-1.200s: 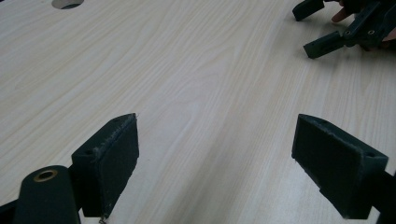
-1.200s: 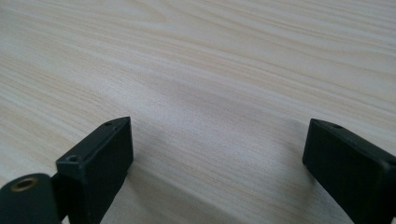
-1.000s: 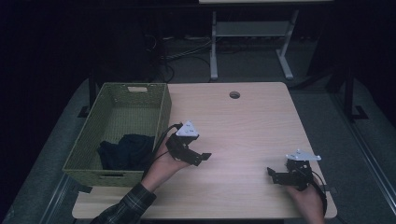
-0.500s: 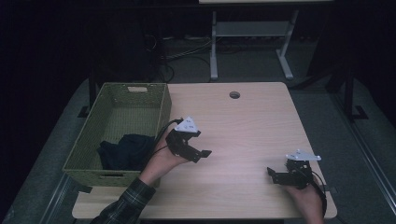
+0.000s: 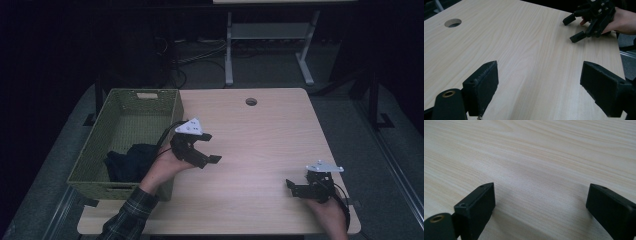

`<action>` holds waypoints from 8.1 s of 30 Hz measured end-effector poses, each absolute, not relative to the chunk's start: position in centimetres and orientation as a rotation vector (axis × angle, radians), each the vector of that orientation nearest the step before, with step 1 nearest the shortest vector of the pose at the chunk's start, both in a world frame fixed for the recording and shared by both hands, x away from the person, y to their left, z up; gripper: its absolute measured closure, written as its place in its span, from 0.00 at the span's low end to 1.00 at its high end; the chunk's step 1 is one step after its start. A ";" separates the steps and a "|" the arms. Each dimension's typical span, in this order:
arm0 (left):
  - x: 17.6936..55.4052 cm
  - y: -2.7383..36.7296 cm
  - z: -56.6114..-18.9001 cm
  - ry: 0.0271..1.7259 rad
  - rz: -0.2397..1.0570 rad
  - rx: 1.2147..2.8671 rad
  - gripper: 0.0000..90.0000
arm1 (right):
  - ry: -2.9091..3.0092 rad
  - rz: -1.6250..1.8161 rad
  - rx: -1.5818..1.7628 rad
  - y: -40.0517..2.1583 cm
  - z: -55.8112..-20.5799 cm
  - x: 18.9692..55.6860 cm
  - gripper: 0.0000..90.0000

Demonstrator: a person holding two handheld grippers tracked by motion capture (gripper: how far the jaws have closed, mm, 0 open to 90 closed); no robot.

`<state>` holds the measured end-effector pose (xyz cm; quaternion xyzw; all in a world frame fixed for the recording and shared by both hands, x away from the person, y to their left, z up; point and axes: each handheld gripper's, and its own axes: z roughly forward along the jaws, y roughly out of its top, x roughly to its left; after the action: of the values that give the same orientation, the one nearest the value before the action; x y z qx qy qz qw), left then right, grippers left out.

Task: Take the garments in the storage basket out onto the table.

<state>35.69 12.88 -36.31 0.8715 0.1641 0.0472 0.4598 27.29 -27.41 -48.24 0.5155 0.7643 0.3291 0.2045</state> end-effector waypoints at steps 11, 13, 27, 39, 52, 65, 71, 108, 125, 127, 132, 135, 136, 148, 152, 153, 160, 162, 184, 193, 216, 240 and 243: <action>35.7 14.3 -35.3 0.431 0.145 2.127 0.16 | 2.133 0.917 1.438 -27.4 -48.2 27.3 0.09; 35.8 14.6 -35.2 0.438 0.147 2.123 0.16 | 2.133 0.917 1.438 -27.4 -48.2 27.3 0.09; 36.0 16.4 -34.6 0.476 0.155 2.123 0.16 | 2.131 0.918 1.438 -27.4 -48.2 27.3 0.09; 36.0 18.2 -34.1 0.507 0.187 2.112 0.16 | 2.131 0.918 1.438 -27.4 -48.2 27.3 0.09; 35.3 21.5 -33.7 0.585 0.240 2.103 0.16 | 2.133 0.918 1.438 -27.4 -48.2 27.3 0.09; 35.2 24.2 -33.4 0.636 0.260 2.096 0.17 | 2.135 0.918 1.437 -27.4 -48.2 27.3 0.09; 35.1 25.0 -33.6 0.651 0.269 2.116 0.16 | 2.135 0.919 1.437 -27.4 -48.2 27.3 0.09; 34.8 31.1 -34.9 0.795 0.289 2.274 0.16 | 2.134 0.917 1.438 -27.4 -48.2 27.3 0.09; 34.6 31.0 -36.4 0.824 0.198 2.395 0.16 | 2.134 0.917 1.438 -27.4 -48.2 27.3 0.09; 34.7 30.9 -36.6 0.820 0.196 2.418 0.16 | 2.134 0.917 1.438 -27.4 -48.2 27.3 0.09; 34.9 30.9 -37.2 0.849 0.192 2.442 0.16 | 2.134 0.917 1.438 -27.4 -48.2 27.3 0.09; 34.9 30.8 -37.3 0.856 0.194 2.456 0.16 | 2.134 0.917 1.438 -27.4 -48.2 27.3 0.09; 35.0 30.8 -37.4 0.854 0.192 2.460 0.16 | 2.134 0.917 1.438 -27.4 -48.2 27.3 0.09; 35.3 30.9 -37.7 0.866 0.161 2.493 0.35 | 2.134 0.917 1.438 -27.4 -48.2 27.3 0.09; 35.4 31.1 -37.8 0.876 0.109 2.480 0.56 | 2.134 0.917 1.438 -27.4 -48.2 27.3 0.09; 35.5 31.2 -37.8 0.873 0.095 2.488 0.61 | 2.134 0.917 1.438 -27.4 -48.2 27.3 0.09; 35.7 31.5 -37.6 0.909 0.073 2.455 0.73 | 2.134 0.917 1.439 -27.4 -48.2 27.3 0.09; 35.7 31.6 -37.4 0.911 0.082 2.441 0.73 | 2.134 0.917 1.438 -27.4 -48.2 27.3 0.09; 35.2 34.0 -34.9 0.952 0.234 2.197 0.73 | 2.134 0.917 1.438 -27.4 -48.2 27.3 0.09; 34.8 34.7 -33.9 0.935 0.300 2.099 0.73 | 2.134 0.917 1.438 -27.4 -48.2 27.3 0.09; 34.1 35.4 -30.4 0.842 0.380 1.956 0.73 | 2.135 0.918 1.438 -27.4 -48.2 27.3 0.09; 34.8 32.5 -25.3 0.706 0.408 1.927 0.73 | 2.134 0.918 1.438 -27.4 -48.2 27.3 0.09; 35.0 31.7 -24.9 0.682 0.397 1.922 0.73 | 2.133 0.918 1.437 -27.4 -48.2 27.3 0.09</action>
<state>34.95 31.72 -24.88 0.7974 0.2827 0.1647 0.5071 27.31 -27.41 -48.23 0.5152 0.7647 0.3290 0.2038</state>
